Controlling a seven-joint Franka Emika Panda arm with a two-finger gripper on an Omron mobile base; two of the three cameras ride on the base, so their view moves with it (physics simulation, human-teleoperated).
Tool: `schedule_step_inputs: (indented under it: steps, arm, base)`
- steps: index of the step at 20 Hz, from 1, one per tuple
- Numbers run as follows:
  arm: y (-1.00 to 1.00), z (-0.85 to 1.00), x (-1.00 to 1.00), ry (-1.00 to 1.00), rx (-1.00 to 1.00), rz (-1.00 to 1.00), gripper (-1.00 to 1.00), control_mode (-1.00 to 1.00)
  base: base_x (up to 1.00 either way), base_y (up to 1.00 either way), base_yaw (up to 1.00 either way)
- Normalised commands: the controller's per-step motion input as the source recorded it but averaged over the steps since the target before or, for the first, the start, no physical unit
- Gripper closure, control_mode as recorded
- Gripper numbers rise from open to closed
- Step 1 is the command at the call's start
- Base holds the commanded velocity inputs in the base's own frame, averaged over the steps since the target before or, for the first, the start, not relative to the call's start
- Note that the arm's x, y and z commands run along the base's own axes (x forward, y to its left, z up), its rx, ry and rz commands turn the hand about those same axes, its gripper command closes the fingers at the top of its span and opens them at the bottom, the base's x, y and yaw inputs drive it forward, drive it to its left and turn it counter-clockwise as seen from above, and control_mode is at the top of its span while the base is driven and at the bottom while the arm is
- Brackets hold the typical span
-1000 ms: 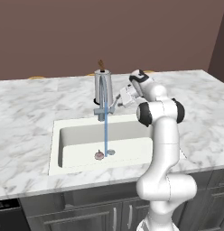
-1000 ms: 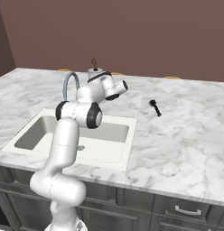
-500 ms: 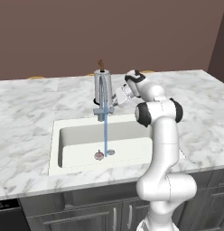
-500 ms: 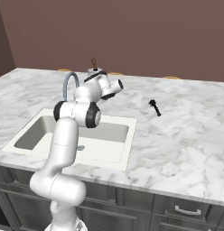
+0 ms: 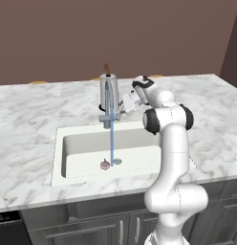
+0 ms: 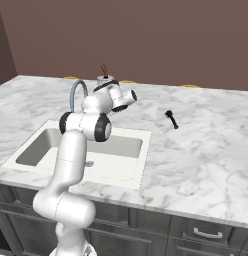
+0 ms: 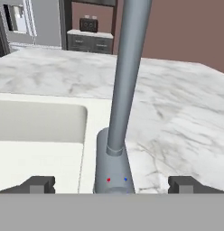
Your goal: Turn on the sink faucet. Then move the garlic from the counter to the sink. Turn off the sink. Move the vegetable from the sink to the pot next to the stove. Finally move the pot to the rear left burner.
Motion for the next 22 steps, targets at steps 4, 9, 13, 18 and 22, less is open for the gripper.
schedule_step_inputs:
  steps: [4,9,13,18,22]
  arm:
    - [-0.56,0.00,0.00,-0.09,0.06,0.00,-1.00,-1.00]
    - [-0.28,-0.08,0.01,-0.01,0.07,0.01,-1.00,-1.00]
    - [-0.13,-0.17,0.13,0.00,0.08,0.03,-1.00,-1.00]
    - [-0.02,-0.16,0.28,0.00,0.07,0.03,-1.00,-1.00]
    - [0.00,-0.11,0.23,0.04,0.04,0.02,-1.00,-1.00]
  base:
    - [0.00,0.00,0.00]
    - [0.00,0.00,0.00]
    - [0.00,0.00,0.00]
    - [0.00,0.00,0.00]
    - [0.00,0.00,0.00]
